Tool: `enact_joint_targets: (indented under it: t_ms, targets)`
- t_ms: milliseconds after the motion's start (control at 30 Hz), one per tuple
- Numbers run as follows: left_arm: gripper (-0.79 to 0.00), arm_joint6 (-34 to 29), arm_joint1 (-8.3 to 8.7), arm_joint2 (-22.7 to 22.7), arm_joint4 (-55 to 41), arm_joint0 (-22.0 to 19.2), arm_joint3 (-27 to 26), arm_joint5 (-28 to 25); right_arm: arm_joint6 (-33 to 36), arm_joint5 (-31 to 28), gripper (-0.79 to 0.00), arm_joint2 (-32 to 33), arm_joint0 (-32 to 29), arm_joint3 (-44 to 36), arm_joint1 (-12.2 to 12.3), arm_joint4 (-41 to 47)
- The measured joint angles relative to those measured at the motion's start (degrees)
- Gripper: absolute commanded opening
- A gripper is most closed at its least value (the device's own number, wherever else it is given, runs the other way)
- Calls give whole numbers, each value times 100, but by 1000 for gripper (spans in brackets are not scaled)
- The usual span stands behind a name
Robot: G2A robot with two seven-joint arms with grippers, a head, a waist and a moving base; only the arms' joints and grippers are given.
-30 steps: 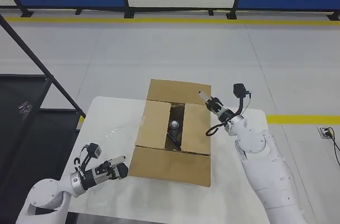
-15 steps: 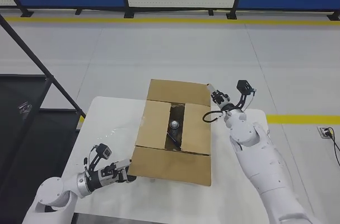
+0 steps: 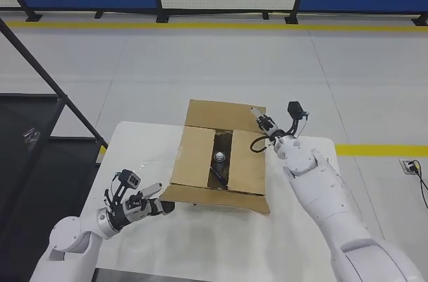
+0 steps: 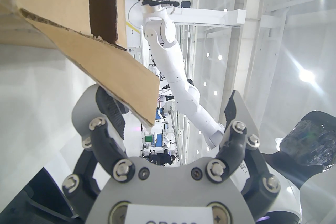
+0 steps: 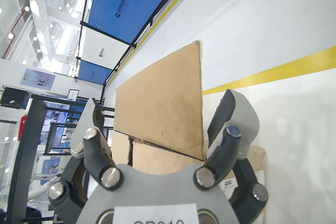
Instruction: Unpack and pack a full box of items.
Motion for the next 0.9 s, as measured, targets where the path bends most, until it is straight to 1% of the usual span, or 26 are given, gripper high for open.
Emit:
enact_joint_targets:
  t_ms: [133,300,500,600,900]
  targets:
    - [0,278,-10,92,24,-98,31,-73,307,-598,0,164,127,324,16,400]
    - [0,519,-19,208,71,-230,86,-84,362,-894,0,265,211,460,68,521]
    - [0,849,-40,360,123,-375,131,-181,533,-1301,0,394,223,440,144,697]
    - [0,1173,-54,460,350,-443,142,-303,724,-1601,0,474,200,393,189,831]
    - [0,2078,-133,868,862,-642,234,-604,1539,-2344,0,648,156,183,322,1155]
